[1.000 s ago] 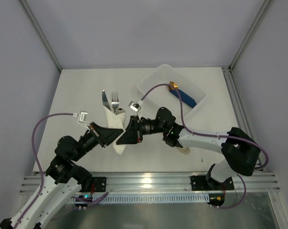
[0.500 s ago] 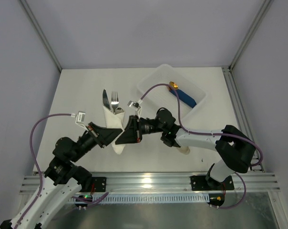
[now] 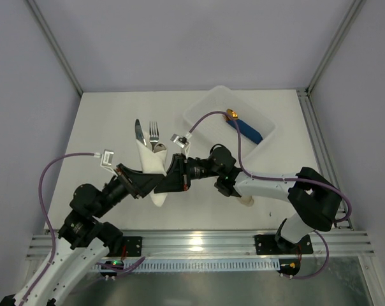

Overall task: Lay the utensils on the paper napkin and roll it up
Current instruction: Roll the napkin.

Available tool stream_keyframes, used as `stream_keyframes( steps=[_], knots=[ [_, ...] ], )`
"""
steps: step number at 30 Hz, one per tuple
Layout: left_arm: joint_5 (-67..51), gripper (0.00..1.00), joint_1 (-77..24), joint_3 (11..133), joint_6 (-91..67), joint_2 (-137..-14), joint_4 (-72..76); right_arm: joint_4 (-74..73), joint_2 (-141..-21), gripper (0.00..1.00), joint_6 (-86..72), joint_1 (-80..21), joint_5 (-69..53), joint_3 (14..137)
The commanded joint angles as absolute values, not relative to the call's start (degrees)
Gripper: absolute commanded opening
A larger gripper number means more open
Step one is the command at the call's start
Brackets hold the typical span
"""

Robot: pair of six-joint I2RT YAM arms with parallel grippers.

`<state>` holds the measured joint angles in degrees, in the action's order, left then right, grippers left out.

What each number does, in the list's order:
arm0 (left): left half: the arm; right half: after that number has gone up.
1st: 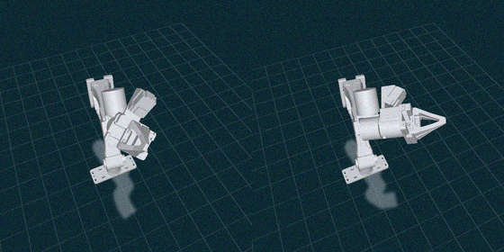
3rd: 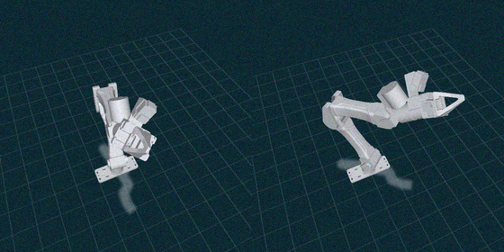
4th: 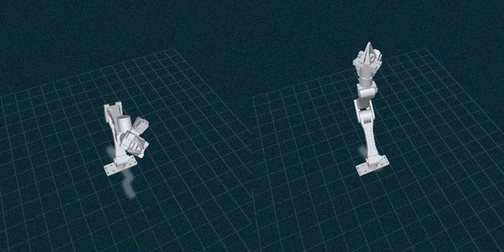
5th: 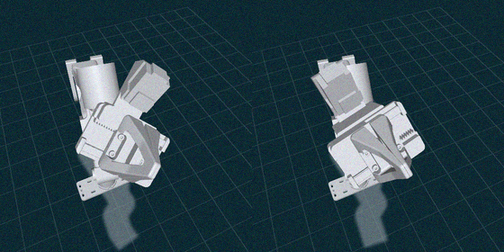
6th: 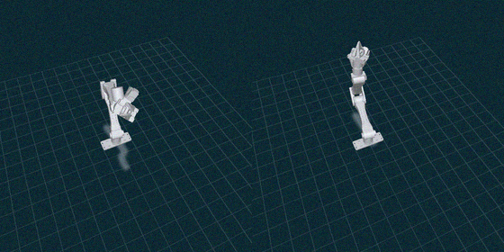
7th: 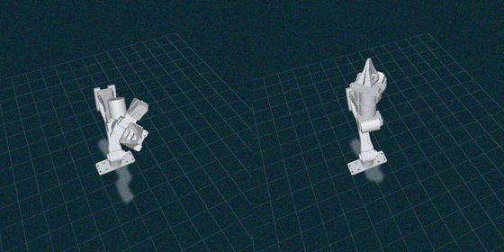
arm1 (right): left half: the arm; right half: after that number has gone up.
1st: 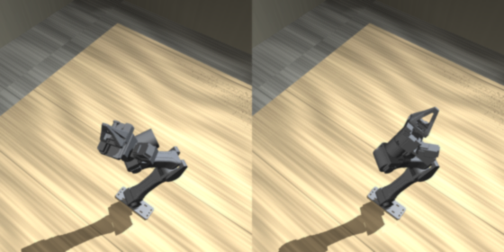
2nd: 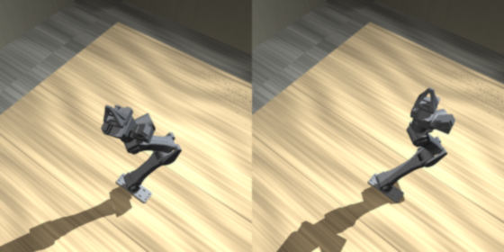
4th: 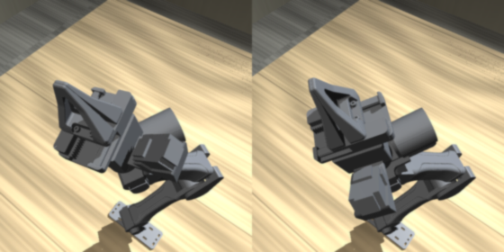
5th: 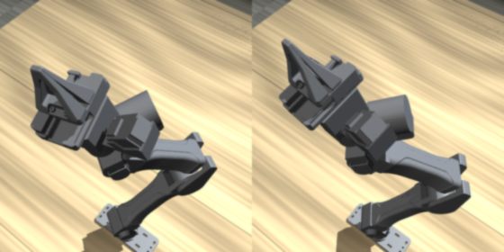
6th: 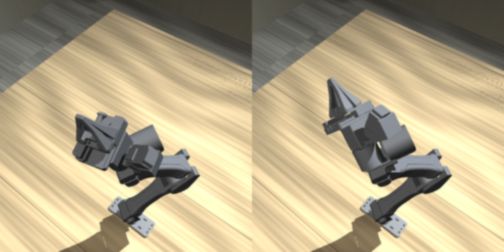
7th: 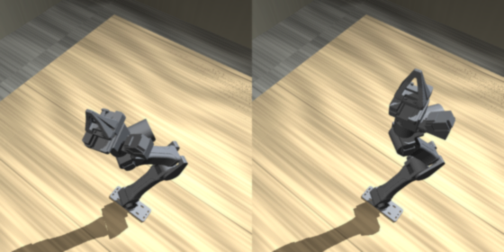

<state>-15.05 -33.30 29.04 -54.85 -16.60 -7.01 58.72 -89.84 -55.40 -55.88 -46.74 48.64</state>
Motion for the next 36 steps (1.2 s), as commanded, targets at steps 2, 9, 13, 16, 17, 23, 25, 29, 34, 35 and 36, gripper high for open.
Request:
stream_keyframes(
  steps=[2, 9, 13, 16, 17, 23, 25, 29, 34, 35, 36],
  knots=[
    [-14.94, 0.61, -33.31, 31.03, -53.88, -15.47, -8.43, 64.51, -87.63, 0.04, -53.26, -56.34, -47.81, 49.74],
    [-14.93, 0.69, -33.31, 30.32, -55.37, -14.93, -6.51, 62.23, -87.45, 0.04, -51.68, -56.43, -49.74, 50.18],
    [-16.78, 0.69, -33.31, 29.8, -56.6, -18.18, -2.47, 61.35, -87.45, 0.04, -51.15, -56.86, -50.45, 50.71],
    [-17.49, 0.69, -33.31, 29.71, -57.57, -20.47, -0.35, 60.65, -87.19, 0.04, -50.8, -57.04, -50.71, 51.06],
    [-17.49, 0.69, -33.22, 29.62, -57.66, -20.74, 1.3, 60.3, -87.01, 0.04, -50.71, -57.04, -50.89, 51.33],
    [-17.93, 0.62, -33.31, 29.27, -58.53, -21.53, 1.32, 58.27, -86.22, 0.04, -49.22, -57.04, -50.19, 51.5],
    [-17.93, 0.57, -33.31, 28.66, -59.06, -21.36, 1.49, 58.27, -86.31, 0.04, -49.31, -57.04, -50.1, 51.59],
    [-18.19, 0.49, -33.31, 28.21, -60.12, -21.44, 1.76, 57.31, -86.13, 0.04, -48.6, -57.04, -49.31, 51.76],
    [-18.81, 0.53, -33.31, 27.25, -60.82, -21.62, 1.58, 56.34, -85.78, 0.04, -48.16, -57.04, -49.04, 52.21],
    [-18.72, 0.53, -33.31, 27.07, -60.91, -21.45, 1.32, 56.25, -85.78, 0.04, -47.99, -57.04, -49.04, 52.47],
    [-18.81, 0.53, -33.31, 26.98, -60.82, -21.45, 1.14, 56.08, -85.78, 0.04, -47.99, -56.95, -48.96, 52.47]
  ],
)
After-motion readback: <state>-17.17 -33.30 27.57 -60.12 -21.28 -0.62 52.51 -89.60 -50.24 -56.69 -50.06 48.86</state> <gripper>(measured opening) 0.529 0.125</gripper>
